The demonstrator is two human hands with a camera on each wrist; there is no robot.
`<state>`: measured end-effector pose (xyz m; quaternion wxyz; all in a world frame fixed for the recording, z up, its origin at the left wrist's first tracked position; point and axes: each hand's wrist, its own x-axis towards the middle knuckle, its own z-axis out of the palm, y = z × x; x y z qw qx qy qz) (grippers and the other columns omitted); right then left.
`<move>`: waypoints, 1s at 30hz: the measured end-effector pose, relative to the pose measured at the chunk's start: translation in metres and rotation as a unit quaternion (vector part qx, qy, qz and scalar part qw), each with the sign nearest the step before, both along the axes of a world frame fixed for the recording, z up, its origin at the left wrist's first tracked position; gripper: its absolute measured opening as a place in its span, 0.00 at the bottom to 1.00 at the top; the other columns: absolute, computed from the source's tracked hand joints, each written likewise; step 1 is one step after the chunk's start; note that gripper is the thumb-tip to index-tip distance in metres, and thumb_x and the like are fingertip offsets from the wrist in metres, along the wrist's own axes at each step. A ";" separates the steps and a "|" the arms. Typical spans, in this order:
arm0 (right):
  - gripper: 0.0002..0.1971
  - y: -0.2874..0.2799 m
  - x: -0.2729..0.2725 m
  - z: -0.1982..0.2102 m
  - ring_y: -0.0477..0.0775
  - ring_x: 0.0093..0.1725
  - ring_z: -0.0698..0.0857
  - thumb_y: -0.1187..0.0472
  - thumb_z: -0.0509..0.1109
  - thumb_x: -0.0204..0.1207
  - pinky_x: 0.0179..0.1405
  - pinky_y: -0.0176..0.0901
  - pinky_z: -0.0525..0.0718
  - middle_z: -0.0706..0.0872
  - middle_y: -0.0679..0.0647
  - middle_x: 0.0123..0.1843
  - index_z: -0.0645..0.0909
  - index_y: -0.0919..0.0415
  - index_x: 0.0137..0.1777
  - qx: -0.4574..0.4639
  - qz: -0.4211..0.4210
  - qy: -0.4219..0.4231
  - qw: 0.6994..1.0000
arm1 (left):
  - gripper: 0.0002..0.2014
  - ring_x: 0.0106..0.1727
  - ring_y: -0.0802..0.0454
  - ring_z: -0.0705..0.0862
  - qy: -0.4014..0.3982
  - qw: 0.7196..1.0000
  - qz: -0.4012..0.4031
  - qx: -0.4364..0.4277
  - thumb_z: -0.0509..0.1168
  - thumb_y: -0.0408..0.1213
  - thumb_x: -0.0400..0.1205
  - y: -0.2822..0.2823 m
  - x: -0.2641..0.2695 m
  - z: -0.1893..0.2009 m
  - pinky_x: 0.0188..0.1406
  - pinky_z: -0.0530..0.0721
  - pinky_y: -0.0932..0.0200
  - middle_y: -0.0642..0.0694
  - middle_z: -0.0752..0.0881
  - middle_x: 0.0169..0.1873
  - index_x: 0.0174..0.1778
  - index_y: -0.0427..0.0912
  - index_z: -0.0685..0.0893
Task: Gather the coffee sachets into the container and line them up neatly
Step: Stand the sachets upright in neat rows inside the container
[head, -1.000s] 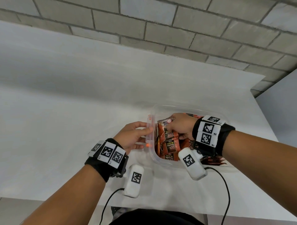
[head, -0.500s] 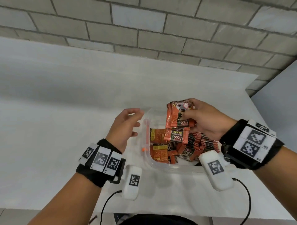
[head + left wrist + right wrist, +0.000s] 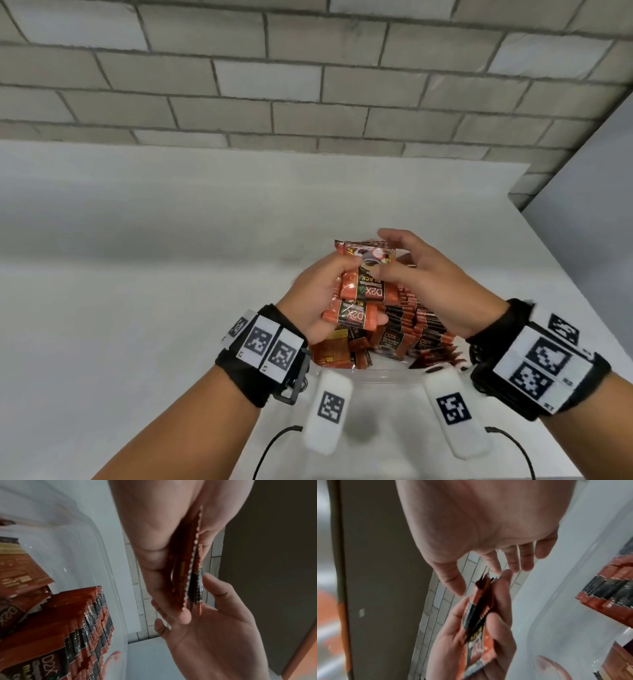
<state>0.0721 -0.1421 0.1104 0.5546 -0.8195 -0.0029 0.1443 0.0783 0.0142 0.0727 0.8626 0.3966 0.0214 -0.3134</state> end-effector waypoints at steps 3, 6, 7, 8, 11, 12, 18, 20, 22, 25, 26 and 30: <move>0.40 -0.009 -0.003 -0.003 0.46 0.60 0.84 0.45 0.75 0.62 0.63 0.44 0.81 0.83 0.46 0.64 0.68 0.48 0.76 0.040 0.009 0.009 0.999 | 0.20 0.41 0.42 0.89 -0.018 0.999 0.029 0.001 0.68 0.34 0.74 -0.005 0.000 -0.001 0.35 0.88 0.46 0.36 0.87 0.48 0.63 0.37 0.79; 0.31 -0.014 -0.010 -0.008 0.45 0.58 0.86 0.50 0.73 0.65 0.59 0.44 0.83 0.88 0.48 0.59 0.75 0.53 0.70 0.053 0.009 -0.005 0.999 | 0.21 0.45 0.42 0.89 -0.039 0.998 0.040 -0.005 0.70 0.31 0.74 -0.006 -0.002 -0.005 0.40 0.88 0.46 0.36 0.88 0.52 0.64 0.39 0.79; 0.26 -0.016 -0.011 -0.010 0.47 0.58 0.87 0.52 0.72 0.68 0.58 0.45 0.84 0.88 0.48 0.58 0.76 0.54 0.68 0.062 0.000 -0.002 0.998 | 0.20 0.45 0.43 0.89 -0.036 0.999 0.039 -0.009 0.70 0.31 0.73 -0.006 -0.003 -0.007 0.40 0.88 0.46 0.37 0.88 0.52 0.62 0.39 0.80; 0.22 -0.020 -0.011 -0.012 0.50 0.58 0.87 0.54 0.71 0.72 0.57 0.48 0.84 0.89 0.49 0.57 0.78 0.54 0.67 0.074 -0.016 0.004 0.997 | 0.19 0.44 0.43 0.89 -0.028 0.999 0.035 -0.015 0.68 0.30 0.72 -0.006 -0.003 -0.008 0.39 0.88 0.45 0.37 0.88 0.50 0.60 0.39 0.80; 0.14 -0.028 -0.011 -0.015 0.53 0.54 0.88 0.63 0.66 0.79 0.50 0.51 0.85 0.90 0.52 0.55 0.79 0.58 0.64 0.115 -0.069 0.019 0.991 | 0.17 0.45 0.40 0.90 -0.018 0.999 0.031 -0.010 0.69 0.26 0.72 -0.007 -0.003 -0.012 0.40 0.88 0.43 0.38 0.90 0.47 0.57 0.38 0.80; 0.14 -0.030 -0.011 -0.017 0.52 0.51 0.88 0.64 0.66 0.80 0.45 0.48 0.86 0.90 0.53 0.54 0.79 0.59 0.64 0.121 -0.077 0.023 0.989 | 0.18 0.47 0.39 0.89 -0.028 0.999 0.032 0.005 0.68 0.26 0.72 -0.007 -0.003 -0.013 0.41 0.89 0.42 0.38 0.90 0.48 0.58 0.39 0.80; 0.12 -0.037 -0.013 -0.024 0.50 0.42 0.89 0.69 0.69 0.77 0.35 0.40 0.86 0.90 0.56 0.50 0.82 0.61 0.59 0.103 -0.105 0.006 0.989 | 0.24 0.50 0.40 0.89 -0.084 0.995 0.031 0.050 0.70 0.26 0.72 -0.013 -0.007 -0.018 0.42 0.89 0.45 0.38 0.88 0.56 0.65 0.45 0.81; 0.12 -0.041 -0.012 -0.024 0.49 0.41 0.88 0.70 0.68 0.77 0.33 0.39 0.85 0.90 0.56 0.49 0.82 0.61 0.59 0.108 -0.128 0.002 0.986 | 0.19 0.51 0.38 0.89 -0.052 0.998 0.023 0.026 0.67 0.25 0.77 -0.012 -0.006 -0.020 0.43 0.89 0.43 0.35 0.87 0.57 0.64 0.42 0.81; 0.12 -0.044 -0.012 -0.022 0.48 0.40 0.88 0.69 0.67 0.78 0.33 0.39 0.84 0.90 0.55 0.49 0.82 0.61 0.59 0.120 -0.137 0.007 0.983 | 0.14 0.48 0.37 0.89 -0.020 1.000 0.016 0.007 0.60 0.24 0.80 -0.011 -0.006 -0.019 0.43 0.89 0.42 0.32 0.87 0.54 0.60 0.37 0.80; 0.12 -0.045 -0.014 -0.022 0.50 0.43 0.88 0.70 0.66 0.78 0.36 0.42 0.84 0.89 0.56 0.51 0.81 0.62 0.60 0.138 -0.124 0.035 0.982 | 0.11 0.47 0.42 0.89 -0.075 0.995 0.017 0.070 0.62 0.24 0.80 -0.012 -0.008 -0.020 0.44 0.90 0.48 0.36 0.89 0.50 0.56 0.35 0.81; 0.11 -0.044 -0.015 -0.023 0.50 0.43 0.87 0.70 0.66 0.78 0.37 0.42 0.84 0.89 0.56 0.51 0.81 0.61 0.59 0.137 -0.116 0.044 0.983 | 0.11 0.47 0.44 0.89 -0.104 0.990 0.019 0.096 0.65 0.26 0.78 -0.014 -0.009 -0.020 0.45 0.90 0.50 0.37 0.89 0.50 0.56 0.36 0.82; 0.11 -0.039 -0.016 -0.024 0.52 0.44 0.88 0.69 0.68 0.78 0.37 0.43 0.83 0.90 0.58 0.50 0.81 0.59 0.58 0.120 -0.104 0.054 0.986 | 0.10 0.50 0.44 0.88 -0.118 0.985 0.026 0.120 0.67 0.33 0.77 -0.019 -0.007 -0.017 0.54 0.86 0.46 0.39 0.89 0.50 0.54 0.39 0.84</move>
